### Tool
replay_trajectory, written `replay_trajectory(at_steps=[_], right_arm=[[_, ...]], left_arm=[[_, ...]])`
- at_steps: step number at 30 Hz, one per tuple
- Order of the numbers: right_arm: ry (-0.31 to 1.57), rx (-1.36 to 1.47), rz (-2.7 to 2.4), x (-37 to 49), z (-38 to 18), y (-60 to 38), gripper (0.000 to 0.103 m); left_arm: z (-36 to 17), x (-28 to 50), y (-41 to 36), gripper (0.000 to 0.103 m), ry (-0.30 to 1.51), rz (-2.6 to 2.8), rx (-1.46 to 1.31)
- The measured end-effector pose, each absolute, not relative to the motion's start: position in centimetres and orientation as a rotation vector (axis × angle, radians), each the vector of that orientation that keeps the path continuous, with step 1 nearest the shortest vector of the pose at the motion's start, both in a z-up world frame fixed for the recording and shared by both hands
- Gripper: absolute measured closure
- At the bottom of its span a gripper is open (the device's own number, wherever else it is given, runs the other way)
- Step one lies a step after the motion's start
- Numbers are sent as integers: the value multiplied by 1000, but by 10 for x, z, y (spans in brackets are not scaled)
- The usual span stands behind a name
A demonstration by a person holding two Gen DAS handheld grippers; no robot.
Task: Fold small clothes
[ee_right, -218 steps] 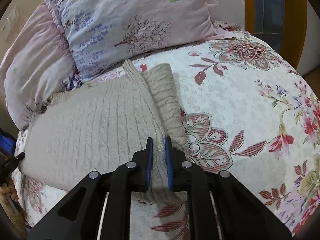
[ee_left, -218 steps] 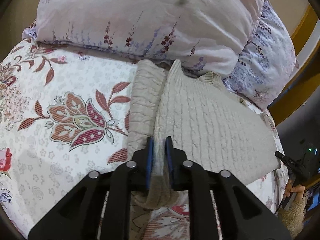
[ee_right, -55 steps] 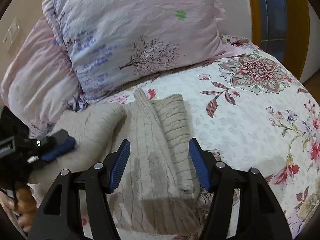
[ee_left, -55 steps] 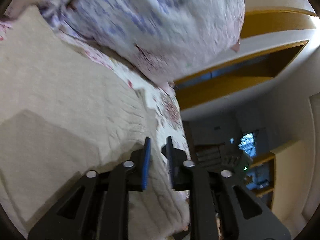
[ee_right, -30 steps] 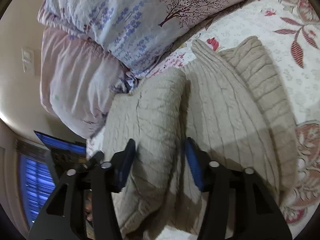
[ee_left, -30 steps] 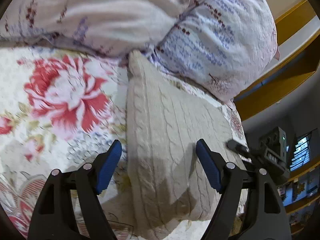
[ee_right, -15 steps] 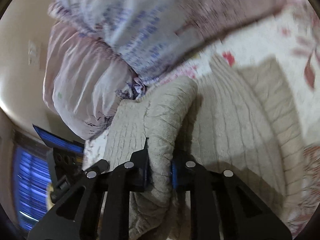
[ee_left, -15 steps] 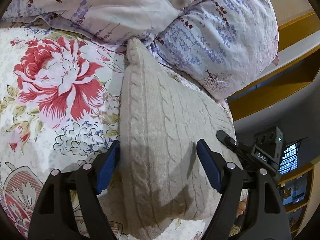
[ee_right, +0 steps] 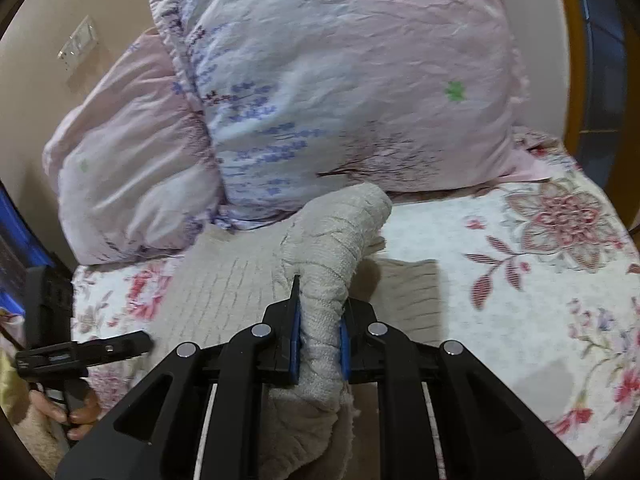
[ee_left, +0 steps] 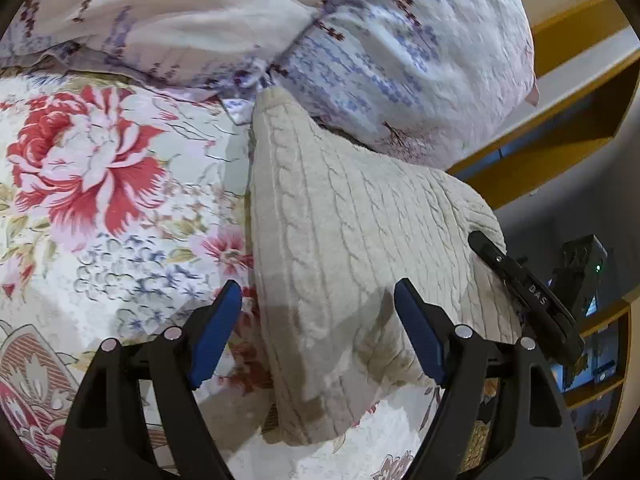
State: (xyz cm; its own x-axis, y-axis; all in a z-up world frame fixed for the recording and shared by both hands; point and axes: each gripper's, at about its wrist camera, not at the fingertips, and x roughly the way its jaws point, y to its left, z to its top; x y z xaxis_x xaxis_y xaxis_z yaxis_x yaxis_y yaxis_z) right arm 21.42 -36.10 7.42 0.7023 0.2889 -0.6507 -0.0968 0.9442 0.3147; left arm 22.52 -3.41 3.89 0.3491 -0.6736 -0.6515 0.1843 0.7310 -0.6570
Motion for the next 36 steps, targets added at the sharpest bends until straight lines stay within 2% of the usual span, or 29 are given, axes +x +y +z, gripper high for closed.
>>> replay_trajectory(at_steps=[6, 13, 15, 17, 19, 20, 28, 30, 33, 36], right_arm=[[725, 292, 155, 205, 75, -387, 88], [880, 367, 130, 219, 33, -402, 86], [913, 441, 129, 221, 26, -414, 79], [913, 524, 126, 215, 28, -429, 60], [885, 581, 140, 203, 36, -443, 48], [879, 595, 146, 199, 39, -446, 47], [905, 723, 268, 154, 39, -456, 47], [912, 717, 285, 147, 38, -451, 48], [914, 687, 296, 142, 39, -444, 58], [918, 639, 303, 140, 38, -435, 81]], left_arm=[[40, 218, -50, 25, 1077, -629, -486], [32, 212, -63, 25, 1088, -663, -492], [31, 208, -65, 25, 1091, -686, -506], [31, 202, -65, 25, 1088, -709, -521], [31, 197, -66, 25, 1087, -717, -522], [31, 195, -66, 25, 1087, -719, -521], [25, 173, -76, 26, 1119, -710, -510], [22, 168, -79, 30, 1128, -702, -503], [17, 163, -82, 39, 1145, -696, -505], [14, 159, -86, 51, 1145, -680, -485]])
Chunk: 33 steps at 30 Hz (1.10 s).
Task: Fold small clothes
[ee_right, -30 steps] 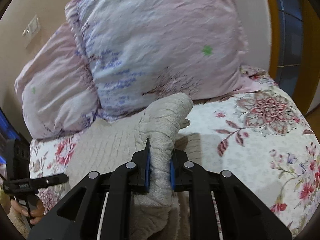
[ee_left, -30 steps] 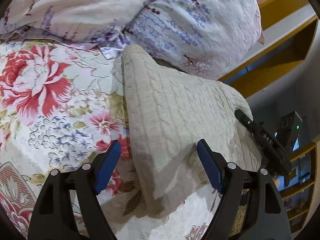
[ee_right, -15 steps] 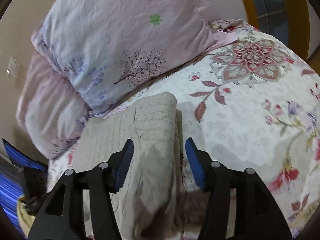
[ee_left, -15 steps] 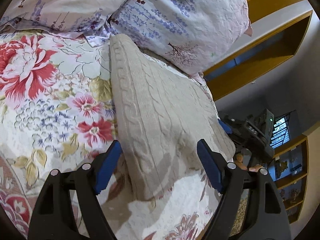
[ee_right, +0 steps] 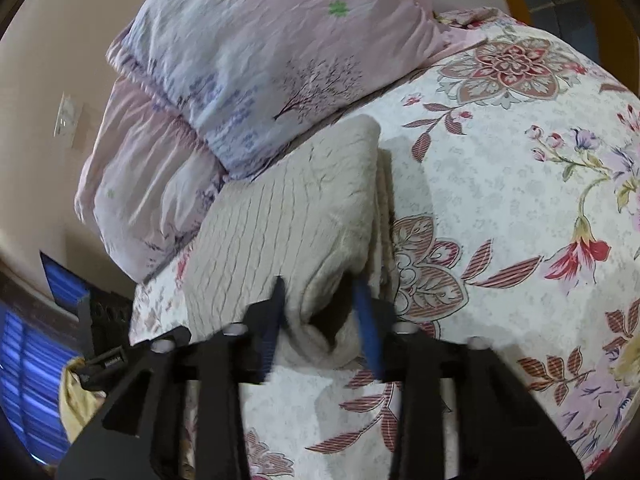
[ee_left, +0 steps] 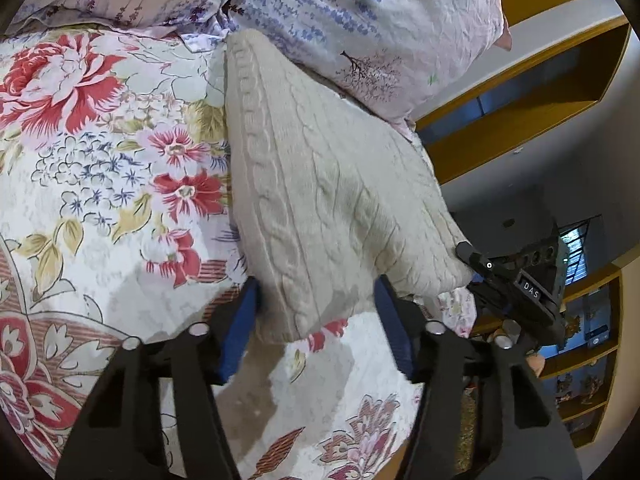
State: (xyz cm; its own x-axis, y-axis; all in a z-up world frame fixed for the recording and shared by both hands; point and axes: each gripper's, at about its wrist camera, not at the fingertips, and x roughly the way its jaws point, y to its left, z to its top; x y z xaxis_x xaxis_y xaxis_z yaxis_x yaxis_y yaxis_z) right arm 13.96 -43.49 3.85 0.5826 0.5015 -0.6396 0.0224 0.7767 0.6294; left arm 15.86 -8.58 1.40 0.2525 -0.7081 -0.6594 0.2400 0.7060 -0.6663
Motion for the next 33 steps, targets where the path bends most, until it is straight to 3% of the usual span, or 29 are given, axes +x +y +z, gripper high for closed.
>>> replay_trajectory(at_steps=[1, 2, 5, 9, 16, 19, 22, 24, 25, 26, 28, 33], right_arm=[[928, 621, 307, 141, 37, -431, 90], [928, 606, 302, 142, 38, -428, 91], [854, 571, 331, 136, 54, -420, 92], [770, 516, 357, 125, 73, -417, 93], [942, 541, 195, 132, 9, -440, 95], [940, 555, 206, 133, 9, -441, 94], [954, 569, 230, 135, 15, -440, 89], [940, 627, 255, 136, 20, -446, 72], [917, 673, 267, 139, 25, -453, 54], [901, 698, 268, 140, 27, -457, 44], [874, 759, 273, 152, 31, -467, 43], [928, 886, 257, 198, 19, -477, 42]], left_arm=[[13, 158, -87, 60, 1142, -675, -476], [12, 158, -88, 73, 1142, -670, -469], [7, 159, -83, 88, 1134, -679, -484], [4, 152, -72, 90, 1106, -695, -508], [-6, 148, -58, 91, 1126, -715, -535], [-2, 150, -57, 90, 1128, -717, -528], [7, 151, -57, 84, 1126, -723, -521], [15, 156, -58, 72, 1114, -721, -518], [22, 159, -57, 50, 1096, -720, -519], [27, 161, -56, 35, 1079, -711, -519], [40, 171, -53, 26, 1037, -679, -513], [41, 216, -50, 23, 1061, -626, -599]])
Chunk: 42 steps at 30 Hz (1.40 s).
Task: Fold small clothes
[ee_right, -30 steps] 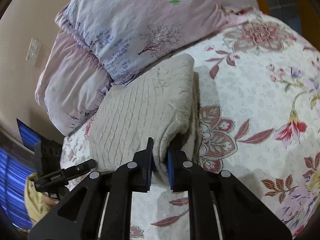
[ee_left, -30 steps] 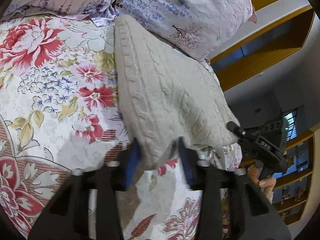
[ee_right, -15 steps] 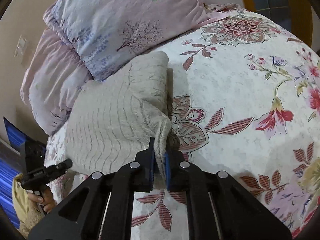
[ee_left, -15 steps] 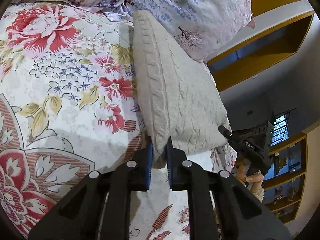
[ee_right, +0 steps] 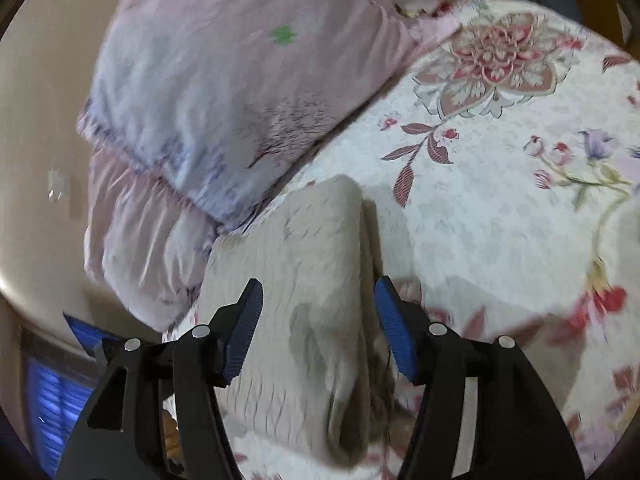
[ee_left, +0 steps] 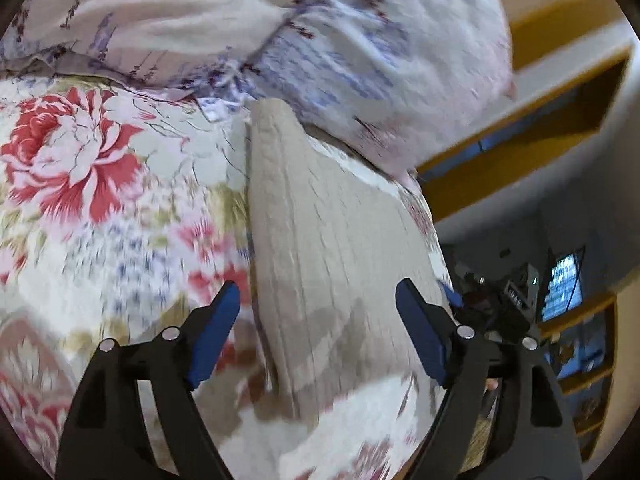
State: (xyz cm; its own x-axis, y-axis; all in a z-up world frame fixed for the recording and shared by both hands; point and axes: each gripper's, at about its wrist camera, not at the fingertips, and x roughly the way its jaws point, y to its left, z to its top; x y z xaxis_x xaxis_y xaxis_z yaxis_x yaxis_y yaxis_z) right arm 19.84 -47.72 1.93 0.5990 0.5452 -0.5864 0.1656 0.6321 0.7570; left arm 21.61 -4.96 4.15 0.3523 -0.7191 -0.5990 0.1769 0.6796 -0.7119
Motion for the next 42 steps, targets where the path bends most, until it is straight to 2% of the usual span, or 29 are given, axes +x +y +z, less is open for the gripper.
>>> replay_trajectory(at_steps=[6, 9, 10, 11, 14, 16, 19, 23, 25, 28, 34, 40, 42], right_arm=[[994, 936, 244, 231, -3, -472, 45], [999, 922, 251, 241, -7, -467, 61], [999, 908, 267, 245, -8, -462, 72], [995, 888, 269, 245, -6, -460, 77], [932, 770, 273, 247, 12, -451, 90], [836, 708, 323, 243, 36, -446, 93], [718, 618, 338, 234, 62, -440, 93], [939, 552, 152, 258, 21, -440, 93], [972, 608, 158, 259, 5, -445, 90], [940, 630, 147, 249, 16, -452, 78], [836, 582, 178, 208, 47, -455, 77], [823, 427, 228, 186, 60, -422, 77], [841, 368, 238, 184, 60, -410, 73]], left_arm=[[21, 255, -61, 23, 1114, -569, -658], [16, 264, -69, 23, 1125, -568, -675], [14, 267, -71, 24, 1125, -570, -678], [14, 269, -73, 25, 1123, -572, -678], [13, 273, -82, 25, 1123, -577, -681], [15, 271, -83, 25, 1117, -580, -669], [17, 269, -86, 25, 1103, -570, -643], [16, 267, -84, 25, 1099, -552, -615], [14, 265, -83, 25, 1106, -553, -616], [16, 260, -80, 25, 1103, -558, -602], [25, 244, -74, 25, 1068, -557, -544], [25, 231, -80, 24, 1076, -538, -479], [25, 229, -84, 22, 1076, -527, -458]])
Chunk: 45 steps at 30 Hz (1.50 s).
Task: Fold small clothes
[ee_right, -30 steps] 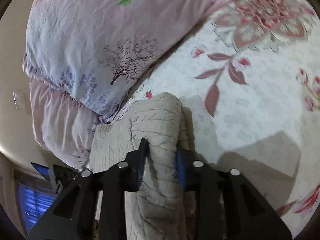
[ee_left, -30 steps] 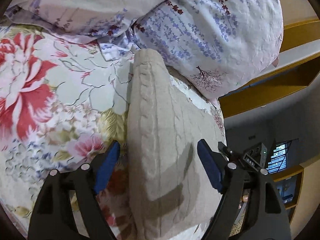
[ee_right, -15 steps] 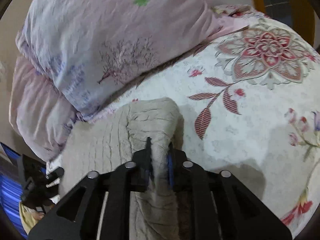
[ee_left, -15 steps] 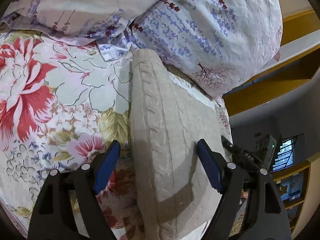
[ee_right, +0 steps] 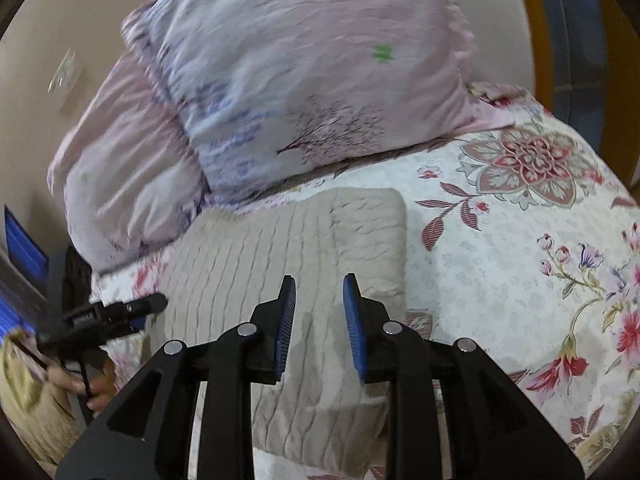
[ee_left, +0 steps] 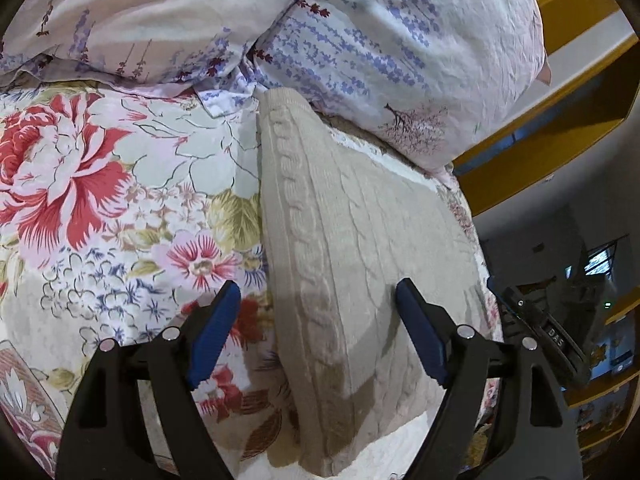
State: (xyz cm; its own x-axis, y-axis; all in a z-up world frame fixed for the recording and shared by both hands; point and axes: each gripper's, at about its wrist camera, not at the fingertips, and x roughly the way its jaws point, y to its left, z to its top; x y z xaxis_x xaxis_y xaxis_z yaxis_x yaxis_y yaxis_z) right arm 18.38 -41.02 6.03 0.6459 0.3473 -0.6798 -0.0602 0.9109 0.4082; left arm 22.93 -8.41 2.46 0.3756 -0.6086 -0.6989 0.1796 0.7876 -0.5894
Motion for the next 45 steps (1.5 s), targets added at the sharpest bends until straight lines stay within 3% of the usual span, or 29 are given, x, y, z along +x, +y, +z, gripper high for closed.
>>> replay_trajectory(at_steps=[2, 6, 12, 15, 17, 22, 34, 37, 42, 45], right_arm=[[857, 333, 226, 181, 56, -406, 59], [946, 262, 172, 179, 23, -400, 58], [940, 337, 176, 174, 24, -411, 58], [937, 402, 181, 175, 34, -418, 54], [921, 474, 203, 173, 39, -426, 38], [913, 607, 184, 179, 42, -449, 33], [1069, 814, 271, 216, -1, -457, 33], [1090, 823, 321, 221, -7, -450, 40], [1082, 838, 373, 223, -10, -448, 42], [1081, 859, 410, 226, -13, -447, 48]], left_arm=[[24, 228, -88, 21, 1070, -508, -429], [21, 226, -95, 19, 1071, -481, -354], [26, 224, -107, 15, 1025, -434, -242], [29, 225, -109, 14, 1021, -424, -221], [29, 227, -109, 12, 1026, -420, -220], [30, 230, -109, 10, 1040, -427, -231], [17, 241, -104, 12, 1115, -581, -444], [13, 242, -105, 17, 1120, -624, -495], [6, 246, -101, 23, 1132, -659, -608], [2, 248, -97, 36, 1141, -663, -658]])
